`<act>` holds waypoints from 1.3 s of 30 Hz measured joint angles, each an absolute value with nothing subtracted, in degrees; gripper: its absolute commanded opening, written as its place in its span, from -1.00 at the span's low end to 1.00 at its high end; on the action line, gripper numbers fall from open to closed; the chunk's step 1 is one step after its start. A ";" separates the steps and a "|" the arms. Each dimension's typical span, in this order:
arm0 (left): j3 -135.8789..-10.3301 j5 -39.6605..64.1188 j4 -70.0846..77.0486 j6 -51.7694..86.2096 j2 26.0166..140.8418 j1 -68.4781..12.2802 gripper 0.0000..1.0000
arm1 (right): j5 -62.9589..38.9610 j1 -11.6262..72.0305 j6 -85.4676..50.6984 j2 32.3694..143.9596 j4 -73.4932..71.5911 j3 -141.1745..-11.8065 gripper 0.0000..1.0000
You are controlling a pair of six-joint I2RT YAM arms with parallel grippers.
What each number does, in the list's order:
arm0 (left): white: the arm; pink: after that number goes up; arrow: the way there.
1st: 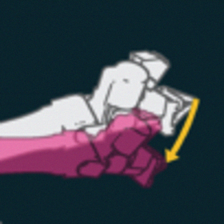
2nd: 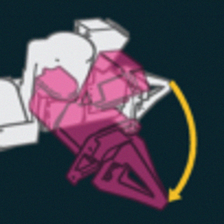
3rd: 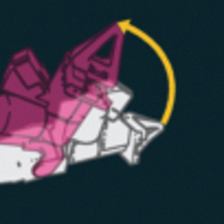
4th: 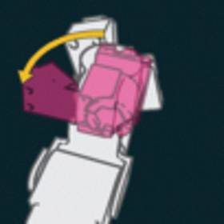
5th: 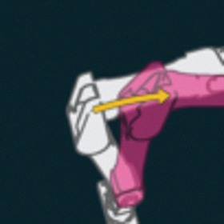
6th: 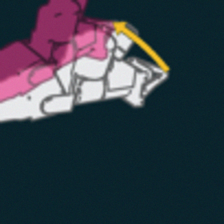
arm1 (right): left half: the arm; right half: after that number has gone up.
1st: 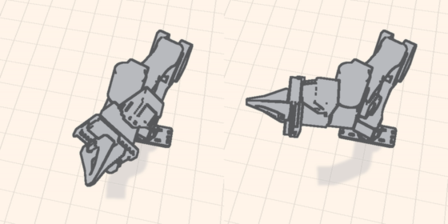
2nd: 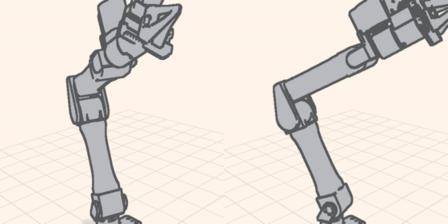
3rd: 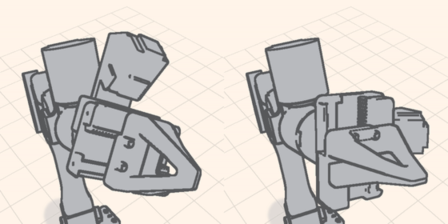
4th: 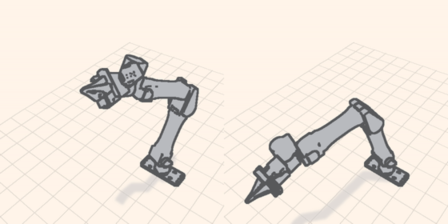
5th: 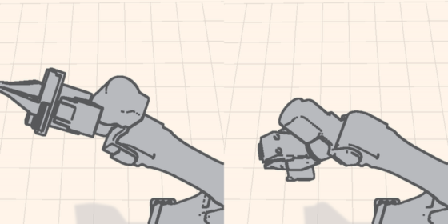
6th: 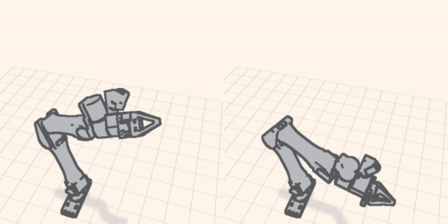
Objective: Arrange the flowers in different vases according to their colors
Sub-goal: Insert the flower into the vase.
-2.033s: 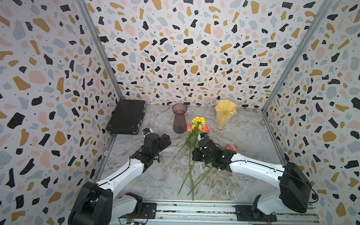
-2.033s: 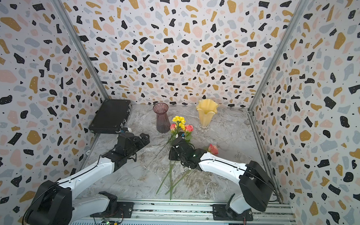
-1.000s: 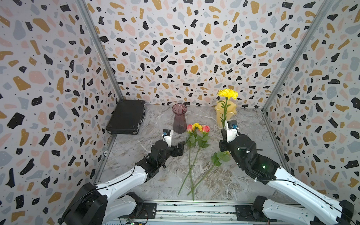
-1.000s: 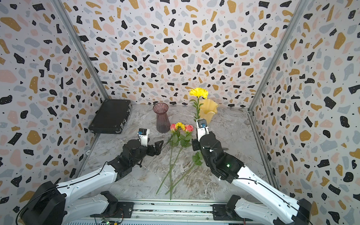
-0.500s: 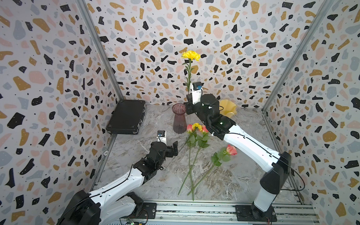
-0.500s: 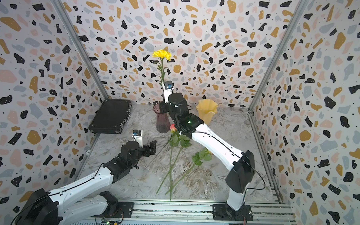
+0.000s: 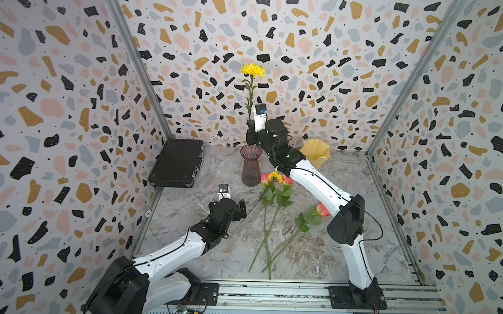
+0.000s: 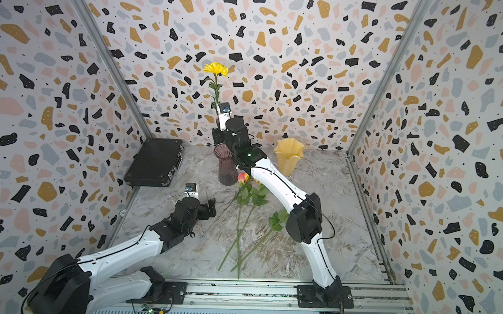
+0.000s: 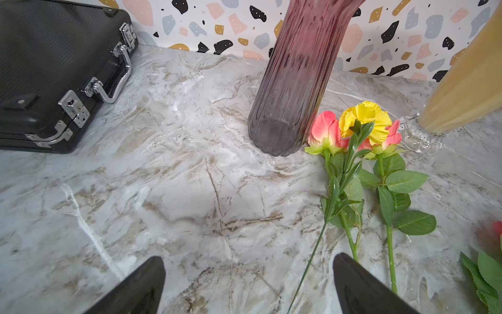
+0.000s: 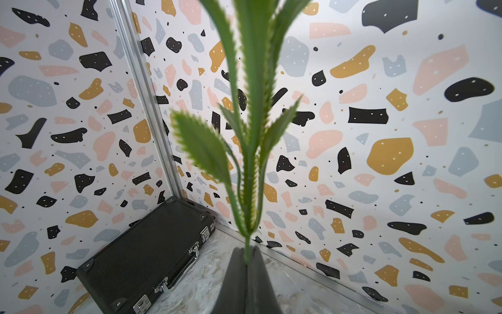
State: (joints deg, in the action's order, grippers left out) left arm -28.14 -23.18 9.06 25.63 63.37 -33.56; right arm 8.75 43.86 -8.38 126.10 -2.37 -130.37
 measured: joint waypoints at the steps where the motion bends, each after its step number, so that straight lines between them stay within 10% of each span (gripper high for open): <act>1: -28.14 -23.16 9.19 25.78 63.00 -33.56 0.99 | 8.38 43.70 -8.54 126.61 -2.83 -130.37 -1.00; 8: -25.96 -23.97 12.36 27.07 58.19 -33.56 0.99 | 6.50 43.29 -8.82 130.67 -2.63 -130.37 -1.00; 17: -25.23 -26.35 12.32 28.64 57.36 -33.56 0.99 | 3.95 43.29 -11.55 131.83 6.92 -130.37 -0.08; 25: -25.32 -32.05 5.87 37.26 57.54 -33.56 0.98 | -0.30 43.29 -14.79 126.54 19.88 -126.80 0.10; 39: -27.79 -47.09 -8.32 58.15 58.96 -33.56 0.99 | -8.03 44.80 -38.33 85.86 2.85 -69.38 0.11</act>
State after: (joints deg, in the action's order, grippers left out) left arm -27.79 -47.09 -8.32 58.15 58.96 -33.56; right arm -8.03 44.80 -38.33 85.86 2.85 -69.38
